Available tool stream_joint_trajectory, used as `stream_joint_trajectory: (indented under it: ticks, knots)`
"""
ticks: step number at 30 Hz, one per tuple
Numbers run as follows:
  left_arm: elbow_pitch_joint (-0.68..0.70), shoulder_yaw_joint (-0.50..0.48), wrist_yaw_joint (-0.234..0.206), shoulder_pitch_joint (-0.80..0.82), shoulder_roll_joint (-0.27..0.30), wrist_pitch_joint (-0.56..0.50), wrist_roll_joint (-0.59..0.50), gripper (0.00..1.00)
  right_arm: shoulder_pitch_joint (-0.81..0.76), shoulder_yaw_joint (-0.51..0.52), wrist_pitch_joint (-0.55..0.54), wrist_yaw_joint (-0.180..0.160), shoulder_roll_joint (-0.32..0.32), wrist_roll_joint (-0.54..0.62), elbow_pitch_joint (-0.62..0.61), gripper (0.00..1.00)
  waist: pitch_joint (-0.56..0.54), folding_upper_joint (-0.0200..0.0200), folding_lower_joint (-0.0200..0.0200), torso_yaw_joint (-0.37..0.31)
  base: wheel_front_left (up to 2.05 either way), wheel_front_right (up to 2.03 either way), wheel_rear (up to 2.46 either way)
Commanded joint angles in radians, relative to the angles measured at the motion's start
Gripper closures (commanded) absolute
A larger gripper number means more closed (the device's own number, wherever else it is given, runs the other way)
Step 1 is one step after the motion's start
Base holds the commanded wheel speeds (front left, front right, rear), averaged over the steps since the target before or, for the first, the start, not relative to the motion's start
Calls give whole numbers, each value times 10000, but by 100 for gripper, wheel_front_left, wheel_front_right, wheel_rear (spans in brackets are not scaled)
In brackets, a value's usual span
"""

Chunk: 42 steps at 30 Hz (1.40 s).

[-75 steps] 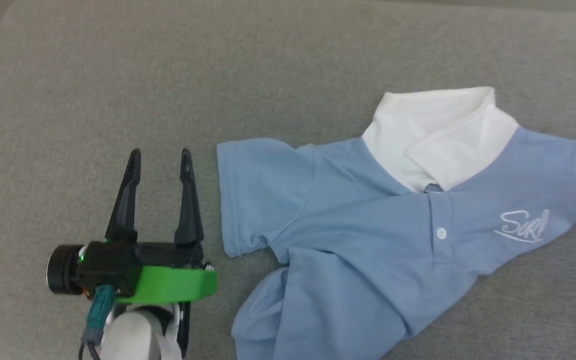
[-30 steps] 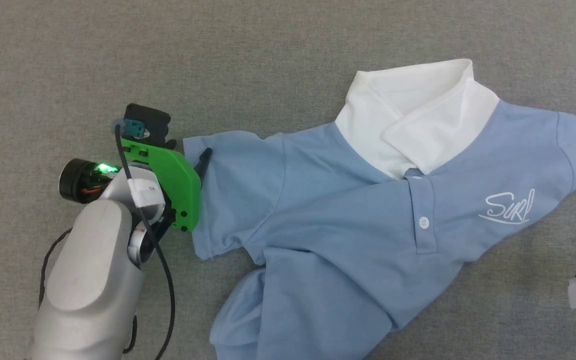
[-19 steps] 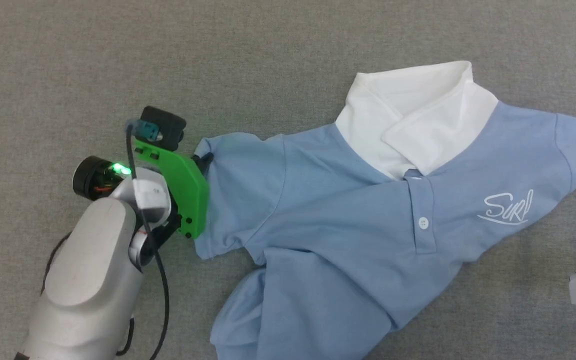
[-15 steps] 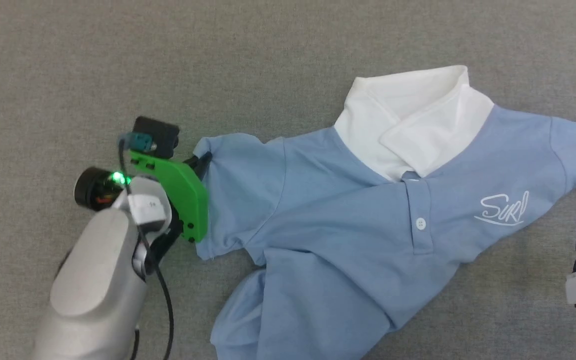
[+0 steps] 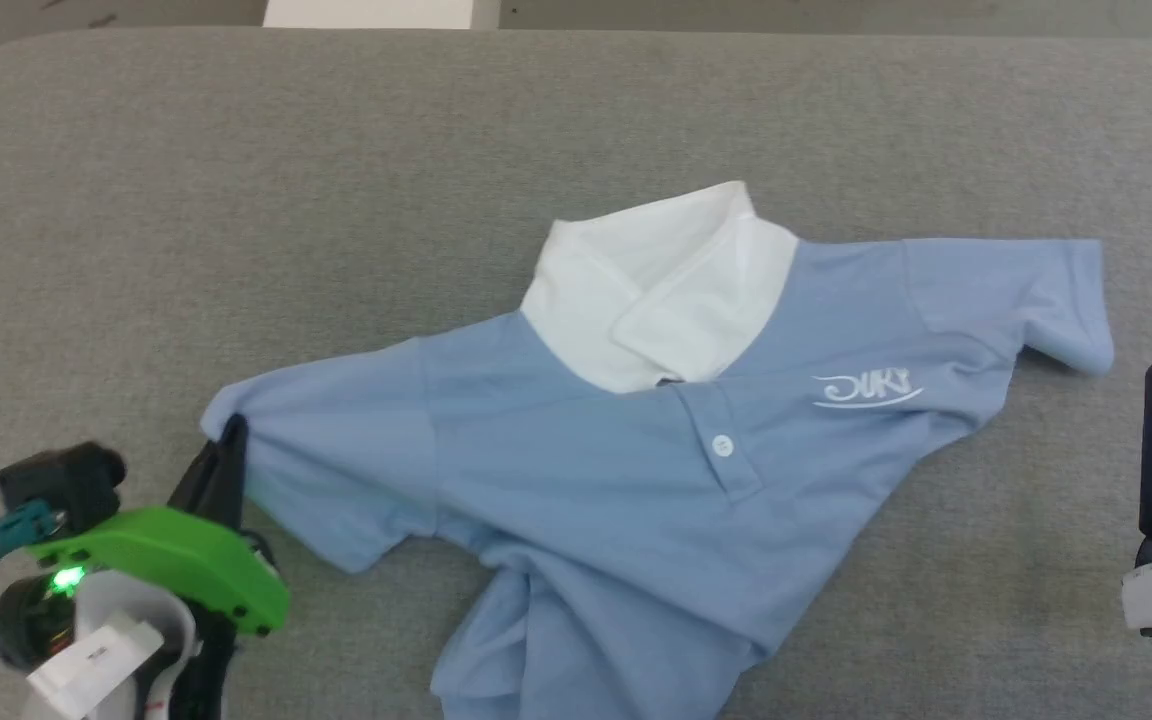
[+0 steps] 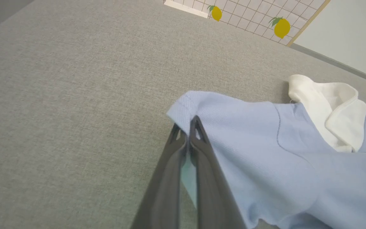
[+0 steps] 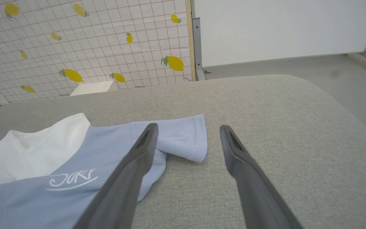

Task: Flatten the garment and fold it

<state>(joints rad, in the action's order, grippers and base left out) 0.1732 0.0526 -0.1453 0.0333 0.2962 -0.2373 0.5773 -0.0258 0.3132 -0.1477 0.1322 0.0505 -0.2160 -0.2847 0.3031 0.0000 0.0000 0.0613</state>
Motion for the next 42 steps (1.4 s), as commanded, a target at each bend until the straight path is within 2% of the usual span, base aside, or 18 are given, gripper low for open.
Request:
stream_joint_trajectory:
  ticks: [1,5,10,13,17,24,31,32,33,38,42]
  knots:
    - [275,-122,-96,-193,169,-62,39,100,80,22,-182,-15,-3,-63,49,0,-11,0,0,167,0,0,0]
    - [881,-15,-133,-247,169,-231,63,100,838,128,-1112,-15,97,400,7,0,116,0,0,328,0,0,0]
    - [1245,458,-45,291,85,-389,-99,100,2267,163,-3125,-15,1216,464,578,0,512,0,0,474,0,0,0]
    - [1408,669,21,614,43,-451,-153,100,3256,258,-4412,-15,1602,283,1100,0,834,0,0,529,0,0,0]
    - [1544,911,89,944,60,-491,-325,100,4178,279,-5606,-15,2154,289,1866,0,1242,0,0,705,0,0,0]
    - [1747,1225,160,1338,-31,-457,-474,100,4988,72,-6220,-15,2687,573,3205,0,1835,0,0,1081,0,0,0]
    - [1683,1405,209,1522,-124,-453,-425,100,5408,-134,-6517,-15,2675,626,4373,0,2111,0,0,1328,0,0,0]
    - [1656,1410,213,1529,-128,-446,-416,100,5450,27,-6727,-15,2585,612,4521,62,2108,0,0,1333,0,0,0]
    - [1616,1403,209,1541,-144,-438,-385,100,5532,305,-7001,-15,2406,599,4651,100,2096,0,0,1337,0,0,0]
    - [1411,1259,188,1595,-132,-431,-226,100,5831,531,-7308,-15,2134,735,4413,100,1901,0,0,1222,0,0,0]
    - [1101,1176,276,1860,-82,-432,-106,100,6002,492,-6950,-15,2057,681,4079,100,1516,0,0,1023,0,0,0]
